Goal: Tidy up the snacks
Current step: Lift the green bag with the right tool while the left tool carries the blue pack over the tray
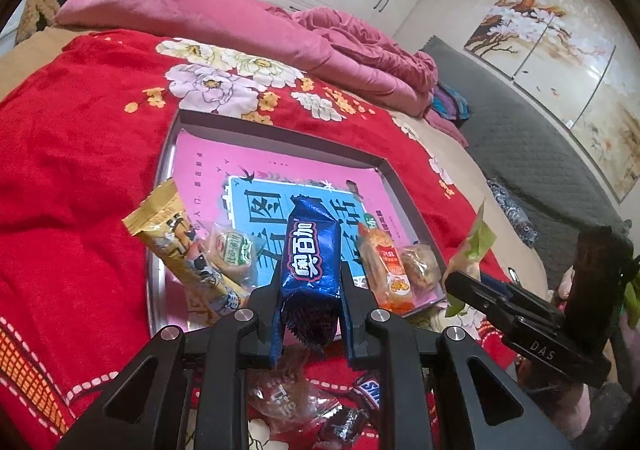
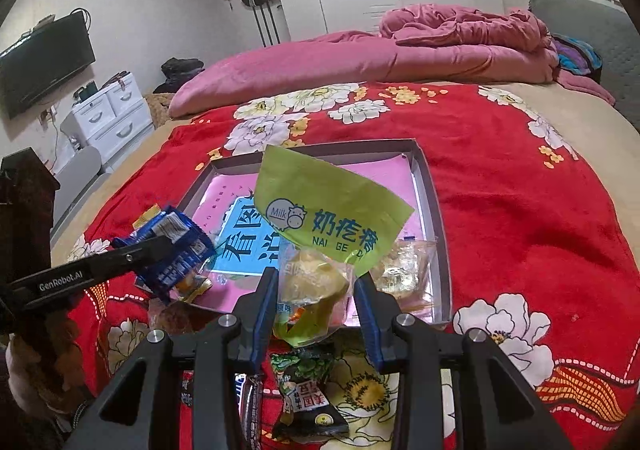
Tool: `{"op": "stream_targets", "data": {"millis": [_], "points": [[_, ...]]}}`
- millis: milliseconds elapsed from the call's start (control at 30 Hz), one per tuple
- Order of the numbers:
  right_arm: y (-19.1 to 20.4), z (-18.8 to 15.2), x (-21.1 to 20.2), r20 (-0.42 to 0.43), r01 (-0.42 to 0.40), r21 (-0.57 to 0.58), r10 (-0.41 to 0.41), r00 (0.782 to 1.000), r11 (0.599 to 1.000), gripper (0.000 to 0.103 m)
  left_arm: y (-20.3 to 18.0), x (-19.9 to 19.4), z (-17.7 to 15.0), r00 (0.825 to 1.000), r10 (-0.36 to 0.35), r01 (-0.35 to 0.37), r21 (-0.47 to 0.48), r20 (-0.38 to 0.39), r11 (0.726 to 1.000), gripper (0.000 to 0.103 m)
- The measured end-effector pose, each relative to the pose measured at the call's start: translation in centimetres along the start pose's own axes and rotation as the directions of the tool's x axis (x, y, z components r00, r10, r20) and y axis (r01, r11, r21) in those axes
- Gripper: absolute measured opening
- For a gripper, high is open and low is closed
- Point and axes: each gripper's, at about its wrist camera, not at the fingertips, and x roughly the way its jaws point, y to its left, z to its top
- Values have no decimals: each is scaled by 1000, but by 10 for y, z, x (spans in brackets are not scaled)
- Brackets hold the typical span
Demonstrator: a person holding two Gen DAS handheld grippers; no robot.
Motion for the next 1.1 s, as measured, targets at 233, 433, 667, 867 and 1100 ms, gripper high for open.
{"op": "stream_targets", "data": {"millis": [233, 433, 667, 867, 1100], "points": [[8, 6, 10, -6, -9, -2, 9, 1000, 1000, 38, 1, 8, 3, 1000, -2, 2, 2, -9, 1000, 23], [17, 9, 19, -15, -15, -13, 15, 1000, 1000, 38, 5, 15, 6, 1000, -4, 4, -10, -13, 1000, 23], [26, 12, 31, -34, -22, -21, 21, 999, 1000, 38, 6, 24, 7, 1000, -9, 9, -15, -28, 1000, 23], [29, 12, 40, -51, -21, -21, 20, 998, 1000, 38, 6, 32, 7, 999, -17, 17, -19, -45, 1000, 23], [30, 10, 50, -70, -17, -17, 16, 997, 1000, 38, 6, 39, 6, 997, -39, 37, -26, -63, 999, 22]]}}
